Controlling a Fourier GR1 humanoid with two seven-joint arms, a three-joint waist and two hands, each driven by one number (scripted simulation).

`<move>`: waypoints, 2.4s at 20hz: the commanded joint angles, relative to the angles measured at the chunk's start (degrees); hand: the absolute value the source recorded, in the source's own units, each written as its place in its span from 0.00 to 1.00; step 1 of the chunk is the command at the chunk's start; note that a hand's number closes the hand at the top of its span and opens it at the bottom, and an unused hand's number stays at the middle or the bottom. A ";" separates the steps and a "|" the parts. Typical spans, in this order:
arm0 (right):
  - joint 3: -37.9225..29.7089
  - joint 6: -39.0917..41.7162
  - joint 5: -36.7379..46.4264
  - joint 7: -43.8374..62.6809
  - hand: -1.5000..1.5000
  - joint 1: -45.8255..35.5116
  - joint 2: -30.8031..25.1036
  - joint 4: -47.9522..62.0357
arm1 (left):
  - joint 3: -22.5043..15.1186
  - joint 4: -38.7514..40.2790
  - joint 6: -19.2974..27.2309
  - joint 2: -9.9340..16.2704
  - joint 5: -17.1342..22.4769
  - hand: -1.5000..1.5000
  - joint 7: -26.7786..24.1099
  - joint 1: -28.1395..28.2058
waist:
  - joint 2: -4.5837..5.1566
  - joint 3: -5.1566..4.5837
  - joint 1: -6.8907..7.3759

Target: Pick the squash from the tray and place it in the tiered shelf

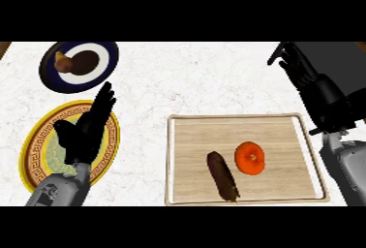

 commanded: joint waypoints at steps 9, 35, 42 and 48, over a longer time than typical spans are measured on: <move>-4.40 18.97 -11.38 -7.71 0.00 -5.75 -0.39 18.74 | 7.39 0.03 -5.66 5.31 5.69 0.50 4.09 -5.34 | -1.96 1.67 3.43; 13.27 40.87 20.60 3.01 0.00 -9.58 -16.16 -15.22 | 11.54 2.51 -8.70 5.68 6.82 0.50 2.63 -2.84 | -3.15 1.52 1.10; 18.69 41.45 32.30 4.53 0.00 -3.32 -12.46 -17.59 | 12.56 3.67 -10.59 4.99 6.03 0.50 3.09 -4.27 | -2.89 1.54 1.48; 22.29 42.01 42.07 9.92 0.00 -2.01 -12.16 -20.01 | 11.30 4.11 -7.00 2.13 2.28 0.50 3.38 -6.37 | -2.94 1.54 1.31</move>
